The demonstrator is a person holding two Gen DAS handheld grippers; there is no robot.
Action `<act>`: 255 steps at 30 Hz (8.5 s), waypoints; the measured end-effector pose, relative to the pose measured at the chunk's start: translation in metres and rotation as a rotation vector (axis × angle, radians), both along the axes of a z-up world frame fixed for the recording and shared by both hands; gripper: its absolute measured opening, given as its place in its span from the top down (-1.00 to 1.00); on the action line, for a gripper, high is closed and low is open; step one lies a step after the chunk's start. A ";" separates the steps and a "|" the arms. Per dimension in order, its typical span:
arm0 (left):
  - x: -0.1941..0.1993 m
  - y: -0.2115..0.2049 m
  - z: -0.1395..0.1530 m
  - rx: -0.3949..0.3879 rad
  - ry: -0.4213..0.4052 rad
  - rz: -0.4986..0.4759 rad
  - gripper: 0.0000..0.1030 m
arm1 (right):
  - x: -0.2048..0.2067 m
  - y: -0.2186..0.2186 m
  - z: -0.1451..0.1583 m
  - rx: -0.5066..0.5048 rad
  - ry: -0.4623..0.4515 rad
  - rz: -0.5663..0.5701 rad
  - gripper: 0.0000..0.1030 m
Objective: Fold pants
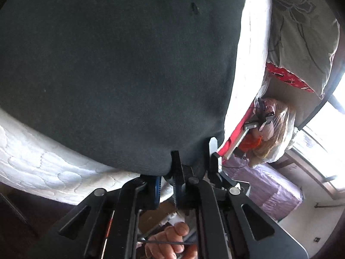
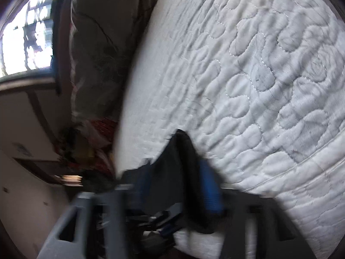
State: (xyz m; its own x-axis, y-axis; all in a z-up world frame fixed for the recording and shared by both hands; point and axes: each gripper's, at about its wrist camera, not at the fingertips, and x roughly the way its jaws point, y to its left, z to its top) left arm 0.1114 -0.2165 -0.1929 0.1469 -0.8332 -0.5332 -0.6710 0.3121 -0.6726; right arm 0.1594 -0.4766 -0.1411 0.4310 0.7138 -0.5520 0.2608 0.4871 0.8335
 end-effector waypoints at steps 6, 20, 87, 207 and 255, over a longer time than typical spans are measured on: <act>0.004 0.005 0.010 -0.092 -0.001 0.017 0.89 | -0.004 0.001 0.012 0.006 -0.014 -0.022 0.79; -0.003 0.045 0.040 -0.144 -0.076 0.064 0.89 | -0.010 0.038 0.068 -0.013 -0.076 0.018 0.79; 0.023 0.168 0.056 0.576 -0.329 -0.260 0.62 | -0.066 0.166 -0.029 0.184 0.186 -0.244 0.87; 0.100 0.135 0.117 0.413 -0.347 -0.549 0.59 | -0.071 0.246 0.079 -0.342 -0.240 0.073 0.39; 0.097 0.220 0.095 0.792 -0.420 -0.317 0.26 | -0.006 0.204 0.076 -0.455 -0.268 0.155 0.50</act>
State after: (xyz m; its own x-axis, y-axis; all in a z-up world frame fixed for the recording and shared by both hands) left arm 0.2081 0.0039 -0.0981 0.2839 -0.2864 -0.9151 -0.2287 0.9066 -0.3547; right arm 0.1536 -0.2724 -0.0650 0.5079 0.4949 -0.7050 -0.0352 0.8297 0.5571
